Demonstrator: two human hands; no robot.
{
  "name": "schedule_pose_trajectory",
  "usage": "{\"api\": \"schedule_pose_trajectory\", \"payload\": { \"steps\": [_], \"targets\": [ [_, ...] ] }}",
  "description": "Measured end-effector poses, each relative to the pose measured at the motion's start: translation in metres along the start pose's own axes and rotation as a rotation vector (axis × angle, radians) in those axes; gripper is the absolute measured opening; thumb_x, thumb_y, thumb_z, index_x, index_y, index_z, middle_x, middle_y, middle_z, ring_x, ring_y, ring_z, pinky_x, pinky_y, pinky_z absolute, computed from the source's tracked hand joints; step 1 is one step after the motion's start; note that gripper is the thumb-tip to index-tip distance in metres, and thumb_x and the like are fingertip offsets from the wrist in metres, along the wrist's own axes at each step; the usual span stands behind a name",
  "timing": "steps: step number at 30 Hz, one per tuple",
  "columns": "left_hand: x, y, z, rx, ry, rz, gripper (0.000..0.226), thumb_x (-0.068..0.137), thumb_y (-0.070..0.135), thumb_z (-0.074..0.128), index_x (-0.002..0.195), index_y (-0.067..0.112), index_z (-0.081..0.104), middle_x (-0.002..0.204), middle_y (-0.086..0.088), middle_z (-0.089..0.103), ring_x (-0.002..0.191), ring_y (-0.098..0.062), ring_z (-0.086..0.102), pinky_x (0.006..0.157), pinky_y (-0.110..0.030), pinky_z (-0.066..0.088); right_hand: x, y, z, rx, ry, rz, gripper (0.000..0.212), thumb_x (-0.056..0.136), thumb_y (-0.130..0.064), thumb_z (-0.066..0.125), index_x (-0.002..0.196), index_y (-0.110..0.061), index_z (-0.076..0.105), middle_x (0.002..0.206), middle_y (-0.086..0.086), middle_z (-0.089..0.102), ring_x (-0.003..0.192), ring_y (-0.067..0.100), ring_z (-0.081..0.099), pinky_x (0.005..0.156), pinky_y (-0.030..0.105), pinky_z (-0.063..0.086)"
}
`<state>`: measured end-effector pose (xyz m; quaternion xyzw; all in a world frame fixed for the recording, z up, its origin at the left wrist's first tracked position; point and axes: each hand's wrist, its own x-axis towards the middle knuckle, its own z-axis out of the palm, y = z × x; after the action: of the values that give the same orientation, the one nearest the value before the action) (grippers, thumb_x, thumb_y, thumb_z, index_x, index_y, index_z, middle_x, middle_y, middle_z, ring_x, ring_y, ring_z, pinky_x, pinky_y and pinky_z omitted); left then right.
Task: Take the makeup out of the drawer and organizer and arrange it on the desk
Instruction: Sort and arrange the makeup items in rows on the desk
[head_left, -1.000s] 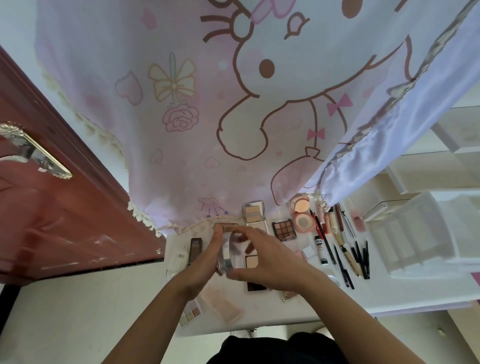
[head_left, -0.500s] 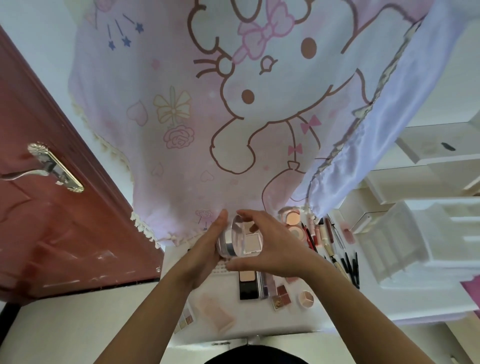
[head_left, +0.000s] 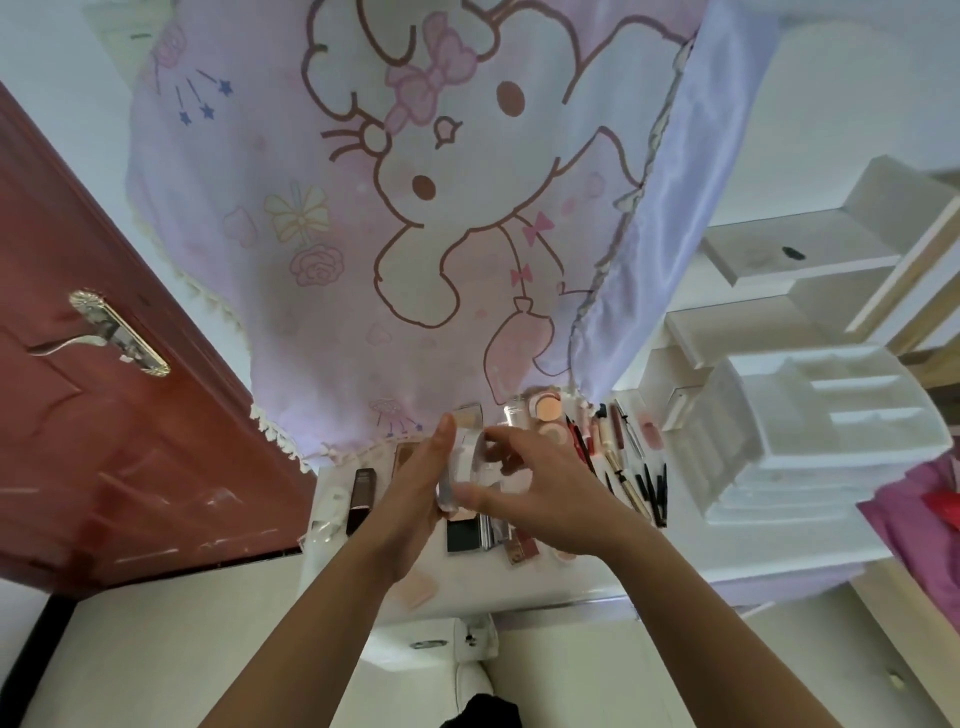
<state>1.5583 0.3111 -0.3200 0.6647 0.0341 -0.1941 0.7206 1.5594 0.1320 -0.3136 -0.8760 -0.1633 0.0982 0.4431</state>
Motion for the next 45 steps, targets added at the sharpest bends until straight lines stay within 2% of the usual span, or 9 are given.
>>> {"api": "schedule_pose_trajectory", "payload": {
  "steps": [3, 7, 12, 14, 18, 23, 32, 39, 45],
  "targets": [
    [-0.015, -0.003, 0.008, -0.085, 0.044, -0.032, 0.065, 0.091, 0.065, 0.035, 0.133, 0.021, 0.058, 0.126, -0.006, 0.067, 0.115, -0.022, 0.065, 0.088, -0.037, 0.052, -0.012, 0.01, 0.003, -0.032, -0.032, -0.074, 0.079, 0.071, -0.052, 0.081, 0.137, -0.045, 0.038, 0.129, -0.021, 0.046, 0.114, -0.001, 0.047, 0.097, 0.024, 0.043],
    [-0.03, -0.018, 0.011, -0.164, 0.087, -0.11, 0.064, 0.092, 0.066, 0.038, 0.136, 0.022, 0.055, 0.129, -0.011, 0.065, 0.119, -0.03, 0.062, 0.107, -0.053, 0.043, -0.024, 0.021, 0.017, 0.046, -0.044, -0.076, 0.079, 0.065, -0.054, 0.082, 0.133, -0.044, 0.043, 0.126, -0.023, 0.046, 0.111, -0.002, 0.053, 0.094, 0.034, 0.052],
    [-0.043, -0.043, 0.008, -0.248, 0.123, -0.184, 0.067, 0.09, 0.07, 0.038, 0.127, 0.02, 0.062, 0.123, -0.011, 0.068, 0.114, -0.028, 0.062, 0.11, -0.047, 0.035, -0.037, 0.034, 0.037, 0.252, -0.04, 0.002, 0.07, 0.062, -0.045, 0.089, 0.122, -0.04, 0.053, 0.119, -0.018, 0.055, 0.107, -0.003, 0.056, 0.089, 0.016, 0.049],
    [-0.043, -0.051, 0.004, -0.257, 0.119, -0.202, 0.07, 0.086, 0.074, 0.041, 0.127, 0.022, 0.063, 0.122, -0.011, 0.068, 0.11, -0.027, 0.059, 0.104, -0.045, 0.039, -0.041, 0.039, 0.044, 0.333, -0.024, 0.051, 0.068, 0.064, -0.04, 0.09, 0.12, -0.04, 0.052, 0.12, -0.014, 0.056, 0.107, -0.002, 0.058, 0.087, 0.016, 0.05],
    [-0.031, -0.065, -0.01, -0.334, 0.139, -0.238, 0.078, 0.082, 0.077, 0.043, 0.128, 0.016, 0.059, 0.104, -0.012, 0.066, 0.084, -0.022, 0.05, 0.068, -0.031, 0.042, -0.046, 0.055, 0.055, 0.477, 0.113, 0.168, 0.068, 0.064, -0.03, 0.09, 0.12, -0.039, 0.052, 0.113, -0.014, 0.062, 0.103, 0.006, 0.064, 0.09, 0.028, 0.055],
    [-0.01, -0.092, -0.047, -0.562, 0.131, -0.322, 0.062, 0.095, 0.055, 0.045, 0.137, 0.01, 0.053, 0.128, -0.025, 0.06, 0.08, -0.023, 0.054, 0.053, -0.03, 0.047, -0.039, 0.073, 0.077, 0.591, 0.226, 0.32, 0.073, 0.064, -0.019, 0.088, 0.121, -0.036, 0.048, 0.114, -0.001, 0.064, 0.103, 0.018, 0.066, 0.092, 0.037, 0.057],
    [0.02, -0.14, -0.152, -0.548, 0.244, -0.478, 0.044, 0.098, 0.039, 0.05, 0.131, 0.01, 0.057, 0.11, -0.013, 0.066, 0.082, -0.022, 0.064, 0.07, -0.035, 0.047, 0.002, 0.088, 0.176, 0.413, 0.261, 0.569, 0.095, 0.066, -0.013, 0.084, 0.143, -0.036, 0.034, 0.12, -0.011, 0.047, 0.104, 0.013, 0.058, 0.075, 0.018, 0.054],
    [0.034, -0.167, -0.21, -0.399, 0.313, -0.567, 0.026, 0.099, 0.027, 0.054, 0.113, 0.007, 0.064, 0.104, -0.014, 0.06, 0.094, -0.03, 0.057, 0.089, -0.044, 0.049, 0.019, 0.11, 0.255, 0.11, 0.385, 0.787, 0.093, 0.069, -0.04, 0.084, 0.147, -0.021, 0.038, 0.14, -0.007, 0.048, 0.129, 0.014, 0.048, 0.106, 0.032, 0.042],
    [0.033, -0.19, -0.215, -0.188, 0.335, -0.56, 0.025, 0.098, 0.027, 0.057, 0.116, 0.013, 0.066, 0.096, -0.006, 0.066, 0.09, -0.024, 0.061, 0.068, -0.03, 0.041, 0.019, 0.134, 0.277, -0.012, 0.355, 0.86, 0.09, 0.074, -0.049, 0.079, 0.149, -0.025, 0.035, 0.141, -0.002, 0.052, 0.128, 0.021, 0.046, 0.106, 0.04, 0.041]
  ]
}}
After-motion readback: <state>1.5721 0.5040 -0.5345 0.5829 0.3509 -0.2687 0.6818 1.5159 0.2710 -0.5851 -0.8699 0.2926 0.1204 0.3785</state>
